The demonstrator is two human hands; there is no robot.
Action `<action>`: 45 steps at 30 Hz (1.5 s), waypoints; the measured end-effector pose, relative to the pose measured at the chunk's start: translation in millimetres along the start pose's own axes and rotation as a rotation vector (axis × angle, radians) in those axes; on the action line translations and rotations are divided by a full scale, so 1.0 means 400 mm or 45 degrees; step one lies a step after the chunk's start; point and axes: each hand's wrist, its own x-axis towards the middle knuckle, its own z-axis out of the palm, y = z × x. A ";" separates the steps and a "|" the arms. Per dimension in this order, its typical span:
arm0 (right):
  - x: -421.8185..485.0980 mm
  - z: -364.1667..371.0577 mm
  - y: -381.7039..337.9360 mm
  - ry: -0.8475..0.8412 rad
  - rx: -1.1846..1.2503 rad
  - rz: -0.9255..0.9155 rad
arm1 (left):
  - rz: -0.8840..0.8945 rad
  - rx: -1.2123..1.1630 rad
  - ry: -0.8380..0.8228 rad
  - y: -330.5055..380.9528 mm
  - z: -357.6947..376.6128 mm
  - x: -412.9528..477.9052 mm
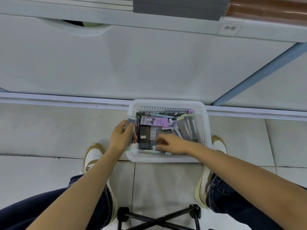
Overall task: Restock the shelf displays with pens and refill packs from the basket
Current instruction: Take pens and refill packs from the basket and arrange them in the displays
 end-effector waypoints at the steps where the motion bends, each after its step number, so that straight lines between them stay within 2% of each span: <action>1: 0.003 0.028 0.001 -0.056 -0.115 0.007 | -0.009 0.013 -0.015 -0.002 -0.006 0.000; 5: 0.017 0.064 -0.005 -0.052 -0.195 -0.005 | 0.004 -0.015 -0.067 -0.007 -0.011 0.000; 7: 0.025 0.035 -0.002 0.019 -0.215 -0.016 | 0.016 -0.021 -0.071 -0.009 -0.010 0.003; 12: 0.065 -0.089 0.023 0.465 -0.109 0.028 | -0.003 -0.113 -0.026 -0.018 -0.011 0.013; 14: 0.089 -0.126 0.035 0.560 -0.141 0.048 | -0.005 -0.105 -0.029 -0.023 -0.011 0.016; 19: 0.136 -0.091 0.047 0.618 -0.346 0.107 | -0.006 -0.094 -0.041 -0.032 -0.013 0.022; 28: 0.134 -0.070 0.061 0.731 -0.333 0.128 | -0.005 -0.057 -0.049 -0.037 -0.009 0.032; 32: 0.122 -0.047 0.066 0.768 -0.345 0.030 | -0.023 -0.058 -0.047 -0.032 -0.010 0.027; 35: 0.113 -0.060 0.057 0.802 -0.223 -0.119 | -0.074 -0.126 -0.037 -0.016 -0.007 0.023; 37: 0.107 -0.089 0.033 0.716 -0.157 -0.218 | -0.076 -0.135 0.008 -0.001 -0.005 0.025; 41: 0.087 -0.151 -0.022 0.252 -0.061 -0.247 | 0.126 0.131 0.207 0.033 -0.002 0.042; 43: 0.070 -0.165 -0.038 0.115 0.004 -0.252 | 0.240 0.295 0.120 0.049 -0.001 0.049; 45: 0.053 -0.175 -0.053 0.022 0.075 -0.258 | 0.238 0.335 -0.126 0.060 0.006 0.047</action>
